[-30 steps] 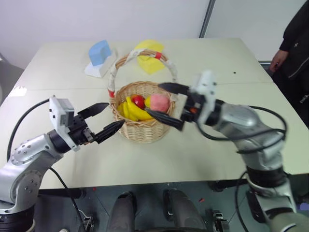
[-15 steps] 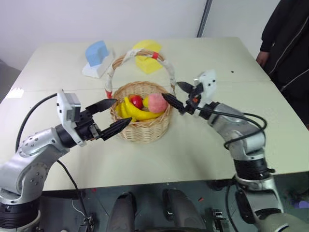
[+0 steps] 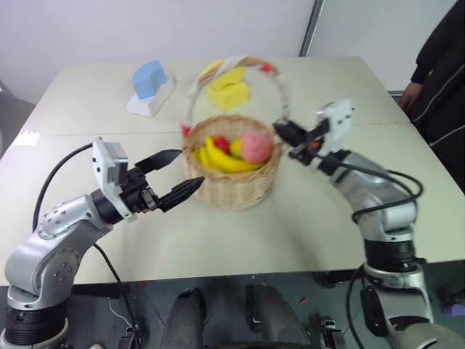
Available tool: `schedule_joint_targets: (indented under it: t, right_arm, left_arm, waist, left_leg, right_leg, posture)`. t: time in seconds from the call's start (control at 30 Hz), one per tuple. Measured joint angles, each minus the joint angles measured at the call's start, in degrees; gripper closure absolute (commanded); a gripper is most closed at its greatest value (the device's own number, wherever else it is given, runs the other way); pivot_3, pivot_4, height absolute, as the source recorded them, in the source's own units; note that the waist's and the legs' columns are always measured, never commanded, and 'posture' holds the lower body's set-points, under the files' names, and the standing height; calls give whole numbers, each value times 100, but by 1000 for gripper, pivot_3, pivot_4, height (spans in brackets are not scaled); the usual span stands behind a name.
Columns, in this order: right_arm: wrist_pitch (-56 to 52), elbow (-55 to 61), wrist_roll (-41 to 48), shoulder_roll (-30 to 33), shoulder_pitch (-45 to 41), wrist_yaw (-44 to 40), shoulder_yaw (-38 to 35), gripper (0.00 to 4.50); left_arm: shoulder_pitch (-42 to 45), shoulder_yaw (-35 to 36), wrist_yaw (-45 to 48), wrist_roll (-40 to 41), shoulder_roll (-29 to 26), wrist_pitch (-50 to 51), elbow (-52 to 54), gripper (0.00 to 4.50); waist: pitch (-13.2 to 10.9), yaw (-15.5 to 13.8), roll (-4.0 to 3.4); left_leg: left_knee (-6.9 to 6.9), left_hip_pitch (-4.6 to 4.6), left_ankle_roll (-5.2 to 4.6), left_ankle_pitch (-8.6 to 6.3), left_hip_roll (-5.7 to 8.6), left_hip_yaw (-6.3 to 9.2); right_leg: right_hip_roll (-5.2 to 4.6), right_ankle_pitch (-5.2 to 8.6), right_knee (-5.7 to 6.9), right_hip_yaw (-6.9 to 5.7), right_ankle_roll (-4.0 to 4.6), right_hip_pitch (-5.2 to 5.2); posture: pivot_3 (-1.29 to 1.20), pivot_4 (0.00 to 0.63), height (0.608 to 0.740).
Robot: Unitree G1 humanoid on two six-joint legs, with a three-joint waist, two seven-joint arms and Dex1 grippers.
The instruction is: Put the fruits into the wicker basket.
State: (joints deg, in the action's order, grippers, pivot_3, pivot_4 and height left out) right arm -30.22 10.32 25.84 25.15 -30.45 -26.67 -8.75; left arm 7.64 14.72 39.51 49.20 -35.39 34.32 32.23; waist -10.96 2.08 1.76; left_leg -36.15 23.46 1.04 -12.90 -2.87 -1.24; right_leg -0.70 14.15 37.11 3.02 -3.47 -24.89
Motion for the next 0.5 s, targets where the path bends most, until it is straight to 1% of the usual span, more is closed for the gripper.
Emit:
schedule_joint_targets:
  t: [0.07,0.17,0.3,0.4,0.47,0.5]
  right_arm:
    - [264,-237,-167,296,-13,257,-496,4493]
    - [590,-846,-580,574,-37,731,-908,4493]
    - [962,-1833,-1065,664,-67,1384,-1223,4493]
    - [1249,-2262,-1170,664,-130,1546,-1285,4493]
    - [1373,-2338,-1201,664,-172,1534,-1278,3456]
    - [1384,-2339,-1194,664,-171,1520,-1280,3096]
  left_arm:
    - [71,-66,11,-8,41,-8,-35,0]
    - [221,-142,33,-51,69,-42,-109,0]
    - [404,-305,67,-114,165,-112,-246,0]
    - [484,-412,86,-142,197,-121,-300,0]
    - [550,-462,88,-157,218,-121,-306,0]
    - [559,-461,88,-159,218,-122,-307,0]
  waist:
    - [0,-3,0]
    - [0,19,0]
    - [0,65,-1]
    - [-5,84,-17]
    - [-5,71,-17]
    - [-5,66,-17]
  left_leg:
    - [-1,0,0,0,1,0]
    - [1,-3,0,0,1,0]
    - [5,-9,0,0,0,-2]
    - [7,-11,-1,0,0,-2]
    - [6,-11,-1,0,0,-1]
    - [5,-11,-1,0,0,-1]
  right_leg:
    - [0,0,-2,0,1,2]
    - [1,0,-1,1,2,2]
    - [7,-1,3,9,0,1]
    - [9,-9,7,12,-15,1]
    - [10,-10,8,12,-17,1]
    - [10,-9,8,12,-17,1]
  posture:
    - [0,150,740]
    - [0,150,740]
    - [0,150,740]
    - [0,150,740]
    - [0,150,740]
    - [0,150,740]
